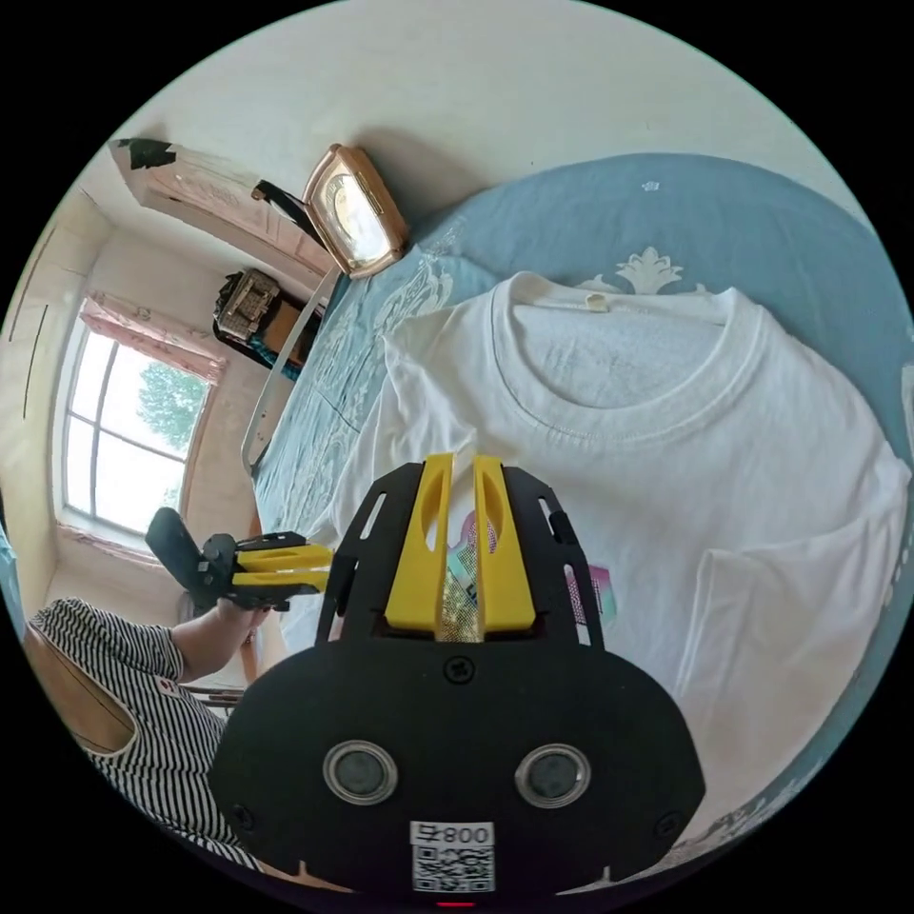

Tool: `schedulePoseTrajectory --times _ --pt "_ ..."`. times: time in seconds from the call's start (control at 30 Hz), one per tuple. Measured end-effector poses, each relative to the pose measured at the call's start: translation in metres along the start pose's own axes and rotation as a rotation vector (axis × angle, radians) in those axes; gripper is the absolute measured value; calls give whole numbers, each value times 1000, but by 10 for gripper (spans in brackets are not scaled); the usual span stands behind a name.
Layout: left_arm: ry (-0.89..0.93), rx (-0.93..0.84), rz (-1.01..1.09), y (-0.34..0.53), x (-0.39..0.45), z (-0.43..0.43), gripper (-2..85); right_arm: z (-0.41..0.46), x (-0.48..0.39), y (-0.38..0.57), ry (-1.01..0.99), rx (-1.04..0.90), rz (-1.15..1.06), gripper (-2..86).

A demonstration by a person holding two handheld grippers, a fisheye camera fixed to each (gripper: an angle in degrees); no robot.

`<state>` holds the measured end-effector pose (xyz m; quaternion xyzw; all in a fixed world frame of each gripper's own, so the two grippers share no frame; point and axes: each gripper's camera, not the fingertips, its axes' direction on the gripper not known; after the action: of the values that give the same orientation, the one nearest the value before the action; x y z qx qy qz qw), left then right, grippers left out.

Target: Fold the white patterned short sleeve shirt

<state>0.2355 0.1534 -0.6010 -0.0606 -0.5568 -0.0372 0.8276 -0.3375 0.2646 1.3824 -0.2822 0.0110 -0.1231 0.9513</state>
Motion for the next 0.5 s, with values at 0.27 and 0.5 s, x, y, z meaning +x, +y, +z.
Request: schedulePoseTrajectory --times 0.27,0.5 --pt "-100 -10 -155 1 -38 13 18 28 -68 -32 71 6 -212 3" --pt "-106 3 -178 9 -45 19 3 104 -112 -102 262 -89 -331 1"
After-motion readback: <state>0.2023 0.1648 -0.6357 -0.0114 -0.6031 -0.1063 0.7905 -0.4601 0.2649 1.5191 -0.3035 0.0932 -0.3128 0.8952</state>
